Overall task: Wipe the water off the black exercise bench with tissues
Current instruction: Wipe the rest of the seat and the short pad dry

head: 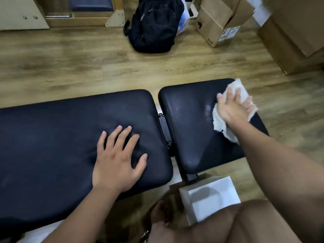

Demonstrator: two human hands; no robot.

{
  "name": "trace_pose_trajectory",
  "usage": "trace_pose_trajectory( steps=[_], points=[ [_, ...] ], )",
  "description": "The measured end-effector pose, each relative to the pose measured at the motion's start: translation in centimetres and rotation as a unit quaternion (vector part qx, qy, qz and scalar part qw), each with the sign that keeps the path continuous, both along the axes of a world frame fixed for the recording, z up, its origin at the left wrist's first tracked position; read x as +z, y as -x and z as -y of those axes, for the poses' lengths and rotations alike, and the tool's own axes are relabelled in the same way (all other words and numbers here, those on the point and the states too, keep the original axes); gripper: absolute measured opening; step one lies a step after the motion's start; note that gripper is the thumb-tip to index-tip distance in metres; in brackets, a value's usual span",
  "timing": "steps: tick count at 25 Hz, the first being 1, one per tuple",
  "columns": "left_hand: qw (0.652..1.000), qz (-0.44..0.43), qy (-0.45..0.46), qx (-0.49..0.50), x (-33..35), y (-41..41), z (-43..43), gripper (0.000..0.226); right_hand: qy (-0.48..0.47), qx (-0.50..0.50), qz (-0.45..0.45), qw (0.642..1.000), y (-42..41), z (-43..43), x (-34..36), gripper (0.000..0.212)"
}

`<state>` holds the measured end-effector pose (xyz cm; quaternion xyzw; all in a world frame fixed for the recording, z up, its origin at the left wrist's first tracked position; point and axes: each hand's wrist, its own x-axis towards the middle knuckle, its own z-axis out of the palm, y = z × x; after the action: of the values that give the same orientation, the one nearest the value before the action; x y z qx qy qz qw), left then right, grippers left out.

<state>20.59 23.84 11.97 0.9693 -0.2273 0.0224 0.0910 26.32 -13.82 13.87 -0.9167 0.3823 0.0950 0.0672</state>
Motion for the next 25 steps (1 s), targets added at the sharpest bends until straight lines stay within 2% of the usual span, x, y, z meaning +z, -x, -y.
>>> trace_pose_trajectory(
  steps=[3, 6, 9, 11, 14, 16, 17, 19, 21, 23, 25],
  points=[
    [1.0, -0.001, 0.0, -0.003, 0.2, 0.1, 0.0, 0.061, -0.01, 0.16, 0.01, 0.987, -0.9, -8.4, -0.1, 0.061],
    [1.0, -0.005, 0.006, 0.0, 0.4, 0.1, -0.2, 0.061, -0.014, 0.328, 0.0, 0.945, 1.1, -15.7, 0.5, 0.06],
    [1.0, -0.015, -0.003, 0.001, 0.6, 0.1, -0.1, 0.061, 0.01, 0.447, 0.028, 0.894, 7.5, -13.3, 0.7, 0.057],
    [1.0, -0.02, -0.007, 0.001, 0.5, -0.1, -0.2, 0.061, 0.032, 0.433, 0.039, 0.9, 11.6, -8.0, 0.2, 0.056],
    [1.0, -0.018, -0.009, -0.002, 0.4, 0.1, -0.1, 0.059, 0.028, 0.245, 0.006, 0.969, 11.8, 0.1, -0.1, 0.058],
    [1.0, -0.015, -0.009, -0.006, 0.2, 0.1, -0.1, 0.058, 0.016, 0.147, 0.005, 0.989, 9.4, -0.4, 0.0, 0.061],
    [1.0, -0.014, -0.007, -0.008, 0.2, 0.1, -0.2, 0.057, 0.014, 0.138, 0.012, 0.99, 8.9, -2.5, -0.3, 0.062],
    [1.0, -0.012, 0.0, -0.002, 0.1, 0.0, -0.3, 0.058, 0.032, 0.245, 0.021, 0.969, 9.1, -8.6, -0.9, 0.063],
    [1.0, -0.01, -0.005, -0.003, 0.1, 0.2, -0.1, 0.058, 0.046, 0.378, 0.034, 0.924, 10.3, -12.3, -1.1, 0.058],
    [1.0, -0.001, 0.002, -0.007, 0.1, 0.1, -0.1, 0.058, 0.03, 0.413, 0.03, 0.91, 9.4, -12.4, -0.7, 0.057],
    [1.0, 0.0, -0.001, 0.0, 0.1, 0.0, -0.1, 0.058, 0.03, 0.402, 0.045, 0.914, 7.3, -11.4, -1.1, 0.061]
  ],
)
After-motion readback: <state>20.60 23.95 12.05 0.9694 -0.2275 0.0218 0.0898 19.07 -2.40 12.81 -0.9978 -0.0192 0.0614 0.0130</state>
